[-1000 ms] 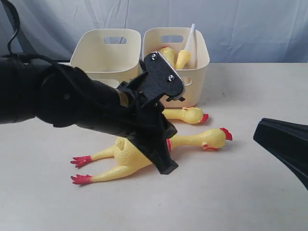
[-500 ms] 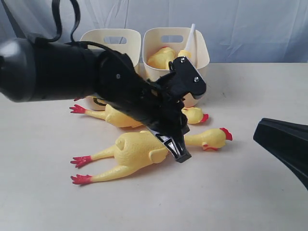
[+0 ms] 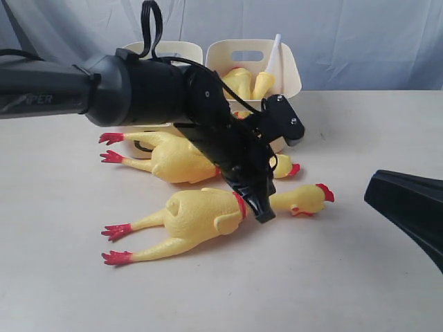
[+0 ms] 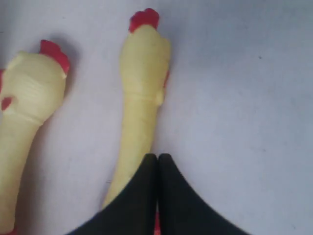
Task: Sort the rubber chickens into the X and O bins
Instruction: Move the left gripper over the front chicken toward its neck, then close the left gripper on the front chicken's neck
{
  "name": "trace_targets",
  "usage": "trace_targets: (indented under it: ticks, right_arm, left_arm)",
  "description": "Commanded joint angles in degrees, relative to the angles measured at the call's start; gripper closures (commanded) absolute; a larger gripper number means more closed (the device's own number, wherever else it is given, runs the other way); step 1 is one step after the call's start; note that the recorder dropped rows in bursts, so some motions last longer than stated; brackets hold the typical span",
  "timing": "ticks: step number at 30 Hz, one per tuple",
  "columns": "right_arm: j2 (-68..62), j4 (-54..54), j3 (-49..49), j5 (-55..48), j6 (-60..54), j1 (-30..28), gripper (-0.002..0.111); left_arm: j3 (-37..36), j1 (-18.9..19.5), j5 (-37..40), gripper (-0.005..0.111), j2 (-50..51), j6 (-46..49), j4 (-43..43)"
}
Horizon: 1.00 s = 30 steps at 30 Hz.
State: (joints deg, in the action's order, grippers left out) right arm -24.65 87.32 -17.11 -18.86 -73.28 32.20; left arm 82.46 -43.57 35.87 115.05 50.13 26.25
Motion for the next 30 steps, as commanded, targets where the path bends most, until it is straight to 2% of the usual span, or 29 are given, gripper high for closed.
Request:
trace_targets:
  ticks: [1, 5, 7, 9, 14, 16, 22, 30]
  right_arm:
    - [0.4, 0.1, 0.3, 0.0, -0.2, -0.2, 0.108]
    - [0.4, 0.1, 0.3, 0.0, -0.2, -0.2, 0.108]
    - [0.4, 0.1, 0.3, 0.0, -0.2, -0.2, 0.108]
    - [0.4, 0.1, 0.3, 0.0, -0.2, -0.2, 0.108]
    - [0.4, 0.1, 0.3, 0.0, -0.2, -0.2, 0.108]
    - [0.4, 0.1, 0.3, 0.0, -0.2, -0.2, 0.108]
    - [0.4, 0.1, 0.3, 0.0, -0.2, -0.2, 0.108]
    - [0.4, 0.1, 0.3, 0.0, -0.2, -0.2, 0.108]
  left_arm:
    - [0.8, 0.7, -7.0, 0.107, 0.3, 0.4, 3.1]
    - [0.8, 0.6, -8.9, 0.106, 0.3, 0.4, 5.0]
    - [0.8, 0.6, -8.5, 0.101, 0.5, 0.4, 4.8]
    - [0.8, 0.6, -7.6, 0.091, 0.8, 1.3, 3.8]
    - [0.8, 0.6, -5.4, 0.053, 2.5, 2.0, 1.5]
    - [0.8, 0.6, -5.5, 0.043, 3.4, 2.0, 2.1]
    - [0.8, 0.6, -5.3, 0.041, 6.0, 2.0, 2.0]
    - [0.8, 0.6, -5.1, 0.041, 8.7, 2.0, -2.3]
